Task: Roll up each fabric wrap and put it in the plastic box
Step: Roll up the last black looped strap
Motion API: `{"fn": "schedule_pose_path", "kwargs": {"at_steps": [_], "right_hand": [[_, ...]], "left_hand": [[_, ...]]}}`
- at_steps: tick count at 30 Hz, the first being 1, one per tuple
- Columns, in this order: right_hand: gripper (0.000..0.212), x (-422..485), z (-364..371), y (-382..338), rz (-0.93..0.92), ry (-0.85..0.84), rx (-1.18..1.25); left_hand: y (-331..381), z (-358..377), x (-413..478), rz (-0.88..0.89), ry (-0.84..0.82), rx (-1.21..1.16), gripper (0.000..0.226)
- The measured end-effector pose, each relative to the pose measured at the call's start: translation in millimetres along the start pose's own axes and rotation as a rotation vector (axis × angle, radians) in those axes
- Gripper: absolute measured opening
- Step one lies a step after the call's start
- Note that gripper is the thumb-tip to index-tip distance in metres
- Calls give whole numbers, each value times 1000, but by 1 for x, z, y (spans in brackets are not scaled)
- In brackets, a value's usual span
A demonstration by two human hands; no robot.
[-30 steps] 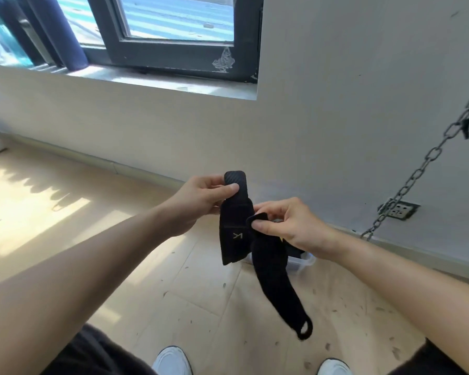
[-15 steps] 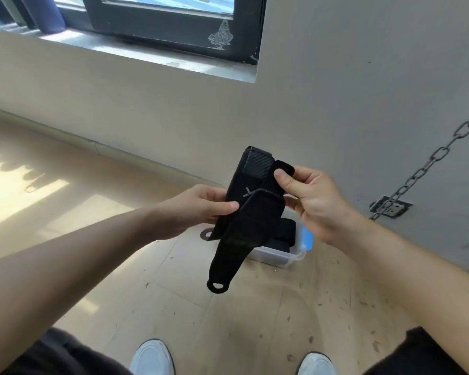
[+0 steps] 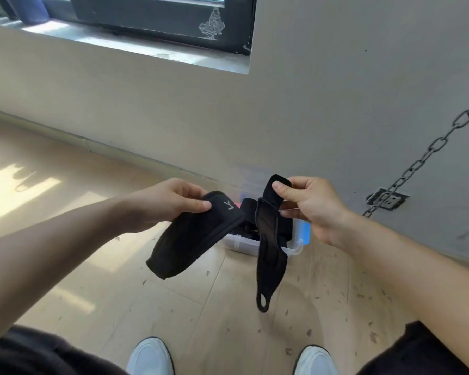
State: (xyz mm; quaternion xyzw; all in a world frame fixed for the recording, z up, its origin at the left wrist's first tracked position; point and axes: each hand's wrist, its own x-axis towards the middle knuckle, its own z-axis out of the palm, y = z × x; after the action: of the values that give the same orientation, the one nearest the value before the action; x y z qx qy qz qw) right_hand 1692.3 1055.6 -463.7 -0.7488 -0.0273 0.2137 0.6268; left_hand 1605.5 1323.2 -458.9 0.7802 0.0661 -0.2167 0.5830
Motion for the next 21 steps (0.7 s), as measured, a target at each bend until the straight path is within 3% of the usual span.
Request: {"fn": "schedule_pose_path", "kwargs": {"at_steps": [5,9,21], "right_hand": [[13,-6,11,1,-15,-71,35],[12,-9,17,7,-36,-31,103],[11,-17,29,10,-117,-177,77]], "left_hand": [[1,16,1,-29,-77,-28,23],[0,23,3,-53,-19,-76,17],[1,38,7,-47,116,-189,12]]}}
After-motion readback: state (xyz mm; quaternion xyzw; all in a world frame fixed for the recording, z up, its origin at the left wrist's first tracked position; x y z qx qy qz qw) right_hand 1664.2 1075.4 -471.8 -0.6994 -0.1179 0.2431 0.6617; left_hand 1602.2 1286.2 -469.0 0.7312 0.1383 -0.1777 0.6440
